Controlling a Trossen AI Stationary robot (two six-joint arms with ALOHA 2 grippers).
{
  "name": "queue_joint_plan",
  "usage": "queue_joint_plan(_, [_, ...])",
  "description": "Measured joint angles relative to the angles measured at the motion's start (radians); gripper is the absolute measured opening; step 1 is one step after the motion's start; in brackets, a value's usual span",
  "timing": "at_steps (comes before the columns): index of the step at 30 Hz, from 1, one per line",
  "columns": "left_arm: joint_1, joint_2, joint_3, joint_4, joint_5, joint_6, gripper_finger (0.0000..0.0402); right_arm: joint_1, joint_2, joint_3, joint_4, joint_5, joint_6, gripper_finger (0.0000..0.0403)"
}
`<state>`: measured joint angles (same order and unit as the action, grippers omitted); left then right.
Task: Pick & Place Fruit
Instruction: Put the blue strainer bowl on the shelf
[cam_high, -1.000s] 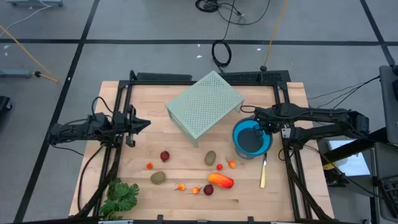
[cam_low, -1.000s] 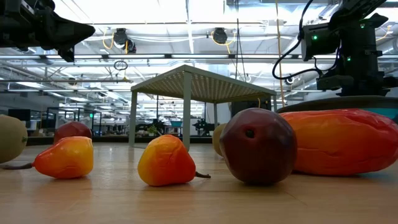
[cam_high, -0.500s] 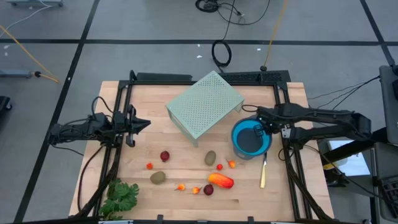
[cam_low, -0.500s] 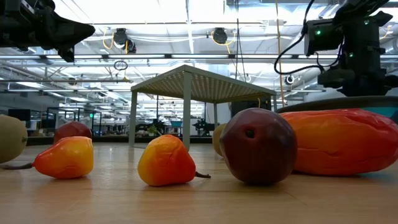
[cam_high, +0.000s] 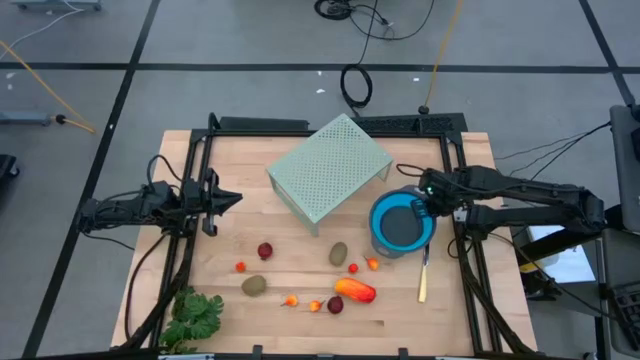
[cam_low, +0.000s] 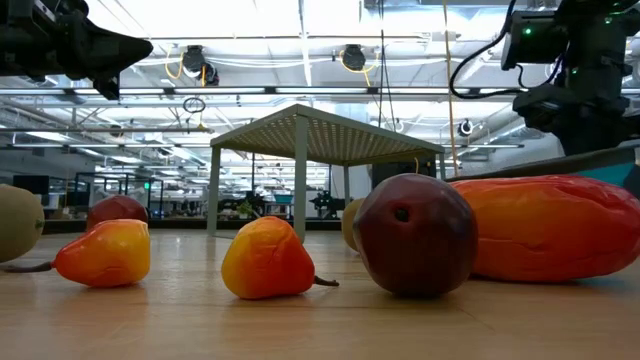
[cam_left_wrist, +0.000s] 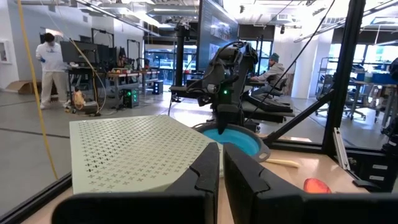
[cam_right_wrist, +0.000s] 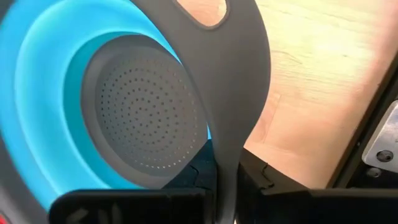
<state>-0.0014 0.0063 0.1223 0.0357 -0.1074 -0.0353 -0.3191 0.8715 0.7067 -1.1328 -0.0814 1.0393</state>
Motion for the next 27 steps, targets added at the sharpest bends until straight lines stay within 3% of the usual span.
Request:
queue_joint_plan(14, [0.000, 0.000, 0.000, 0.028, 0.000, -0.027, 0.0021, 0.000, -0.013, 0.080, 0.000, -0.035, -0.005, 0.0009])
queue_joint_plan(27, [0.000, 0.000, 0.000, 0.029, 0.000, -0.026, 0.0021, 0.029, -0.013, 0.099, -0.002, -0.265, -0.041, 0.0009])
